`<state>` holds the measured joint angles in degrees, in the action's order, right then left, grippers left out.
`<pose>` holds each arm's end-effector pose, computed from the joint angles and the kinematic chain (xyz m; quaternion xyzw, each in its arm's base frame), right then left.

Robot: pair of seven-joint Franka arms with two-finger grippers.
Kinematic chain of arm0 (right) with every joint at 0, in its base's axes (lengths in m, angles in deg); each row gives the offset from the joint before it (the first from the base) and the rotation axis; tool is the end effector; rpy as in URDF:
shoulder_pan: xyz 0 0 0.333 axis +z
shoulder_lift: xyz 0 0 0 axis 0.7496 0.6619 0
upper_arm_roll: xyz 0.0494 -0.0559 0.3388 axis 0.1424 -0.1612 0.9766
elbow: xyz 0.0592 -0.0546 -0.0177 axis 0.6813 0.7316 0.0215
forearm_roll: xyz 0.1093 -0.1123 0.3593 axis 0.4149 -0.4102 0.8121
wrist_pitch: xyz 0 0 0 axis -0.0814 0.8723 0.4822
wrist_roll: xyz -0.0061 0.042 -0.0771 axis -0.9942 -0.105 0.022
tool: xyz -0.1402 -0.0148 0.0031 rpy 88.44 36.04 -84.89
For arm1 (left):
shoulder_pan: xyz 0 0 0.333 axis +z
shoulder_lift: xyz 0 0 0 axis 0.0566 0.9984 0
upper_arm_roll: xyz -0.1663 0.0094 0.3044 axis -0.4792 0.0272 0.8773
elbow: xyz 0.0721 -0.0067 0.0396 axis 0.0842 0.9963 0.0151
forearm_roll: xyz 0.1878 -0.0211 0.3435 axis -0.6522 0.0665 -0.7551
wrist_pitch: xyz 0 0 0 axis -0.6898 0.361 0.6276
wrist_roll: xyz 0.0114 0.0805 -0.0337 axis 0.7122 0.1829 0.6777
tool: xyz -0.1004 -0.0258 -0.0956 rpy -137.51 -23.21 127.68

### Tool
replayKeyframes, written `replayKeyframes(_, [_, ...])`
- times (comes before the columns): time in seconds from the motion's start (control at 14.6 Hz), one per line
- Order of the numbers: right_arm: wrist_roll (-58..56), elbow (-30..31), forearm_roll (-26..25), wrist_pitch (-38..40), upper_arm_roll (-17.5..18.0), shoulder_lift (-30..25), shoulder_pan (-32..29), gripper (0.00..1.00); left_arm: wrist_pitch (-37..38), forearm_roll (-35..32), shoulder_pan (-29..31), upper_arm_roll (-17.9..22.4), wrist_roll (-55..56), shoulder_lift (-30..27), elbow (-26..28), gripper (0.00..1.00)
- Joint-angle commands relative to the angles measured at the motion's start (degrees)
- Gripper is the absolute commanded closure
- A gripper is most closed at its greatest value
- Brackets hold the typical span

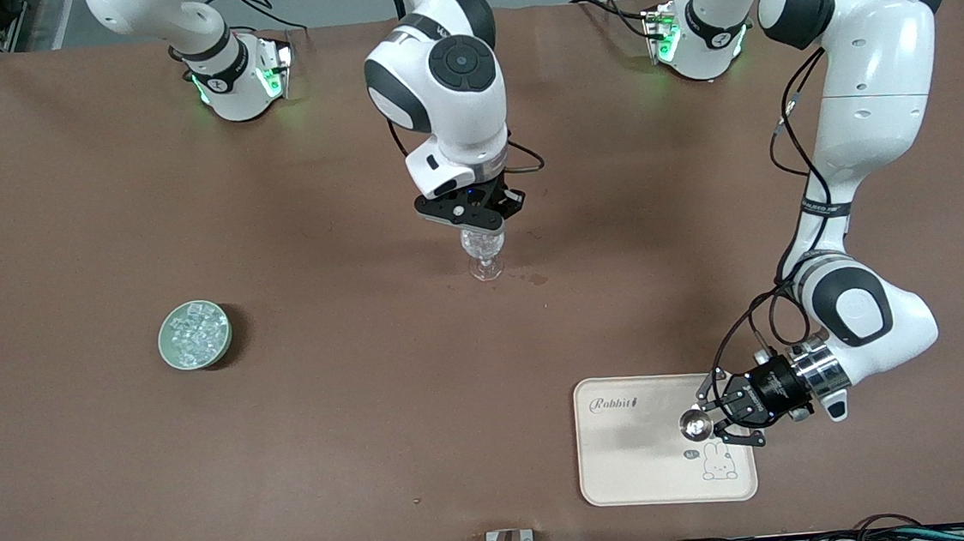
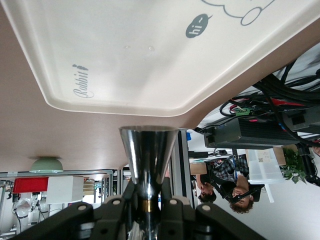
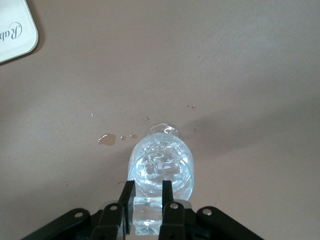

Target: Pour wine and add ice with both arms

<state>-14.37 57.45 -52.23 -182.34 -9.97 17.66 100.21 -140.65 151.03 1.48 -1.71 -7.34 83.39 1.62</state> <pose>0.4823 0.5422 0.3956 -0.9832 0.1814 -0.0161 0.0122 0.8003 -0.1227 0.2122 0.5145 0.6681 -0.2816 0.4578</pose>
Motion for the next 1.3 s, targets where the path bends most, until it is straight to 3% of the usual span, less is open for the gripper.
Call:
replayKeyframes(0.0, [0.8,-0.7,-0.2,0.9,-0.3,0.4,0.5,0.97,1.1,4.9,1.3,-0.5,-7.7,3.2,-1.5,0.99])
replayKeyframes(0.27, [0.8,-0.5,-1.1,1.2,-0.3,0.8,0.4,0.97,6.8,15.7,3.6,-1.2,-15.5,6.3,-1.4,0.99])
replayKeyframes(0.82, [0.9,-0.5,-1.6,1.2,-0.3,1.3,0.6,0.95,8.1,21.0,4.1,-1.3,-20.1,10.3,-1.2,0.98])
replayKeyframes(0.96, [0.9,-0.5,-1.5,1.1,-0.3,1.3,0.6,0.88,8.2,21.9,4.1,-1.3,-20.1,10.3,-0.9,0.90])
replayKeyframes(1.03, [0.9,-0.5,-1.6,1.1,-0.3,1.3,0.6,0.85,8.4,21.9,4.5,-1.3,-20.3,10.3,-0.6,0.82])
replayKeyframes(1.09, [0.9,-0.5,-1.6,1.1,-0.3,1.3,0.7,0.80,8.8,21.9,4.6,-1.3,-20.4,10.3,-0.6,0.37])
replayKeyframes(1.16, [0.8,-0.5,-1.5,1.2,-0.3,1.3,0.8,0.75,8.9,21.9,4.6,-1.2,-20.8,10.2,-0.5,0.07])
replayKeyframes(1.23, [0.8,-0.5,-1.5,1.2,-0.3,1.3,0.8,0.64,8.9,21.9,4.7,-1.2,-21.1,10.2,-0.4,0.00])
